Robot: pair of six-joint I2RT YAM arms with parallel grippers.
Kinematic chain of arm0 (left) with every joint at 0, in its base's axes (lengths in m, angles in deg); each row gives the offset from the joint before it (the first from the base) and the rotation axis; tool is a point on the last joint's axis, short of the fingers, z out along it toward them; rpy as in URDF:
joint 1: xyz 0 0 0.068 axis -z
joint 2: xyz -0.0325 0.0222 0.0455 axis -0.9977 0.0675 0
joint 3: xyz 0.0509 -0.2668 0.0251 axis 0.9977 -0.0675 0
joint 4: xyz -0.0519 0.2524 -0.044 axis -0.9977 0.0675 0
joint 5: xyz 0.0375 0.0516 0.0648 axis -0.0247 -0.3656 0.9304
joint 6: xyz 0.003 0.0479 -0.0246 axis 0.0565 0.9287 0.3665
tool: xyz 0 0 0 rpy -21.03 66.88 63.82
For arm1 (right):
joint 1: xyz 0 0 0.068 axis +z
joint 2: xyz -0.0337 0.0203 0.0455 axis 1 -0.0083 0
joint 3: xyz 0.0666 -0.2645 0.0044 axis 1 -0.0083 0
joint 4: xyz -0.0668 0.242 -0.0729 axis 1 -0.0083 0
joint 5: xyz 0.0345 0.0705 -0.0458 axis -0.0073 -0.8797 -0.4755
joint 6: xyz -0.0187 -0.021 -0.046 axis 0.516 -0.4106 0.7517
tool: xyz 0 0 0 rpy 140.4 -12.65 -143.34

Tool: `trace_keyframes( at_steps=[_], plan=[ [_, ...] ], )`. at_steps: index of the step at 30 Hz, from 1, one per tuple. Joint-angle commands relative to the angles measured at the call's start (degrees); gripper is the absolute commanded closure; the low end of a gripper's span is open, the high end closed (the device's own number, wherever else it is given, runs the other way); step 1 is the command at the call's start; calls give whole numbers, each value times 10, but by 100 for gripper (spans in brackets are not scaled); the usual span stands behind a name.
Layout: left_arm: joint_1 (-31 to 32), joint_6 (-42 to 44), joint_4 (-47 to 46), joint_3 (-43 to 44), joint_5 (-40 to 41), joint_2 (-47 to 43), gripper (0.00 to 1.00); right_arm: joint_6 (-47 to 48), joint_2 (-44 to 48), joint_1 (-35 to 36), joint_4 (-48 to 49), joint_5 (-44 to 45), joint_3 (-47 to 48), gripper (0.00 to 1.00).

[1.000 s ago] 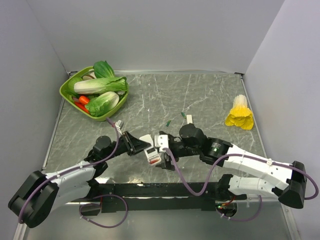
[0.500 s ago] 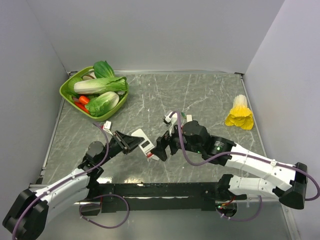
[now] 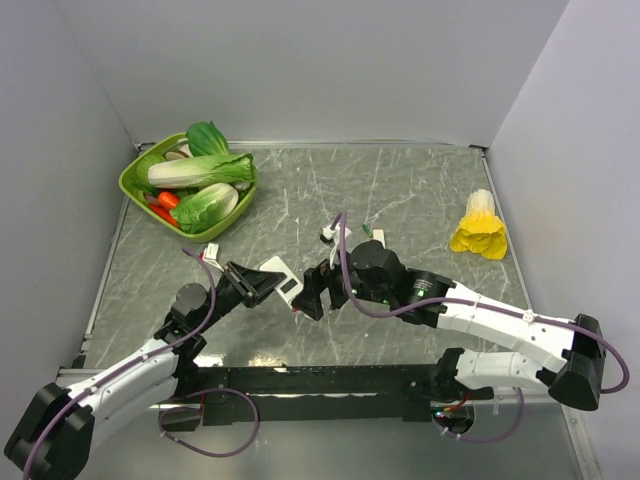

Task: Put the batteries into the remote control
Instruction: Load the battery into the remote control.

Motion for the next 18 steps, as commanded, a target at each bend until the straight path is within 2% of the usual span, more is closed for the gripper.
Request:
trace_keyframes(
  at_steps=[1,18],
  plan=[
    [-3,-14,-15,-6,17,-17,98,-15,-9,0,37,-3,-8,5],
    [-3,-20,-8,-10,25,-32,98,-11,-49,0,53,-33,-8,14]
  ],
)
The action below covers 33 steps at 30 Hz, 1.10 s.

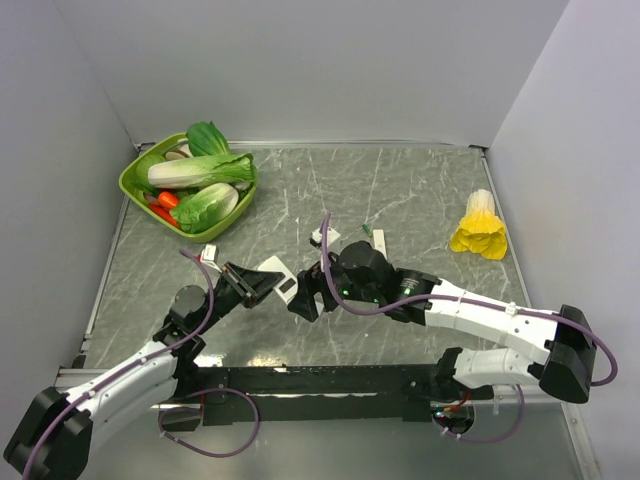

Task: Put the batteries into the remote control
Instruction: Load the battery into the remote control.

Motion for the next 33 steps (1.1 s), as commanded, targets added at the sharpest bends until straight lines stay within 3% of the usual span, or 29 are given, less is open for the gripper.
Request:
trace_keyframes(
  at_steps=[1,22,33],
  plan=[
    [-3,-15,-11,-3,13,-16,98,-6,-5,0,26,-10,-1,14],
    [-3,-14,4,-4,20,-35,98,0,-23,3,24,-13,1,20],
    [-3,-16,11,-4,21,-47,98,3,-26,4,24,-9,1,29]
  ],
)
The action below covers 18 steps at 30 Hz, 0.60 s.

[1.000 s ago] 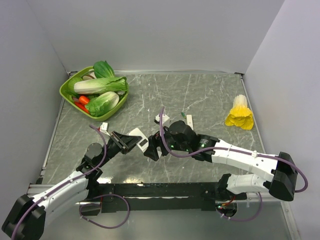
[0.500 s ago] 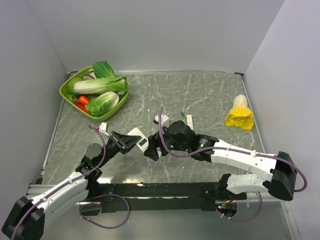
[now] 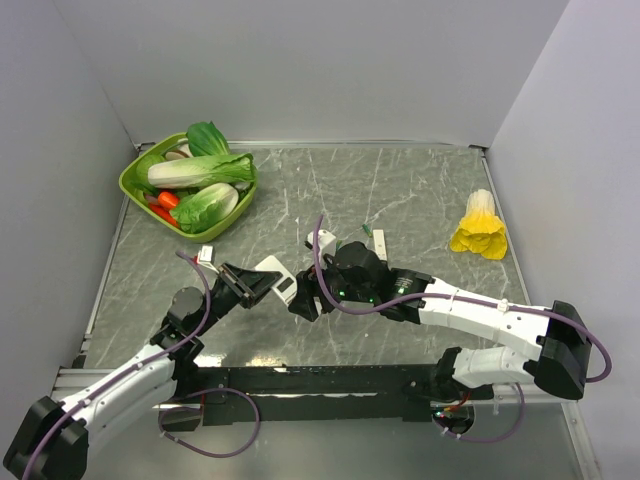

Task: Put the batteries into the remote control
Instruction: Load the battery into the remote control.

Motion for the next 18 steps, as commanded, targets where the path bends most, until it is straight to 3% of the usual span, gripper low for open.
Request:
trace_keyframes(
  at_steps=[1,18],
  plan=[
    [-3,-16,-15,-1,6,-14,98,0,-2,4,21,1,1,30],
    [-7,-25,-14,0,3,-31,98,6,-5,3,18,4,-5,44]
  ],
)
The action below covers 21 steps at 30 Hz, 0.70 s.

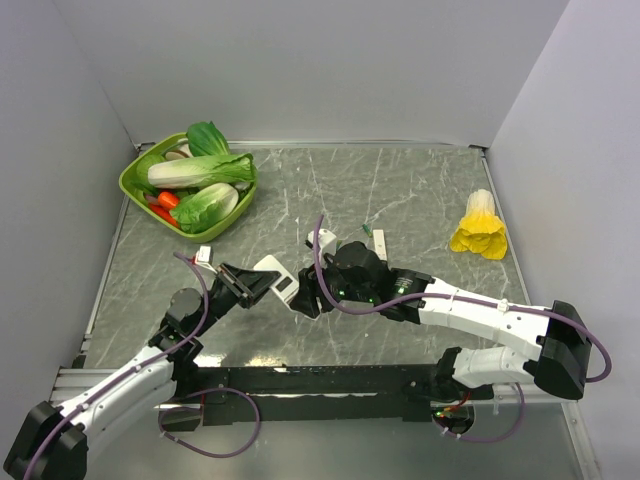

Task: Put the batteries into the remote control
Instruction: Load the battery into the remote control.

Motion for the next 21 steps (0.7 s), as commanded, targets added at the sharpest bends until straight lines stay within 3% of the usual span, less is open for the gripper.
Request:
trace_keyframes(
  at_steps=[1,4,10,21],
  plan=[
    [-4,-22,-24,1,2,-15,99,3,-5,3,17,-6,-6,45],
    [-6,-25,-29,1,-1,-18,99,-2,-7,1,22,-13,-11,51],
    [-7,-23,-49,3,-7,-24,99,-14,-18,-6,30,-42,-19,73],
    [-7,-41,-144,-26,1,-53,99,-53,-39,-35,76,-109,-49,76]
  ],
)
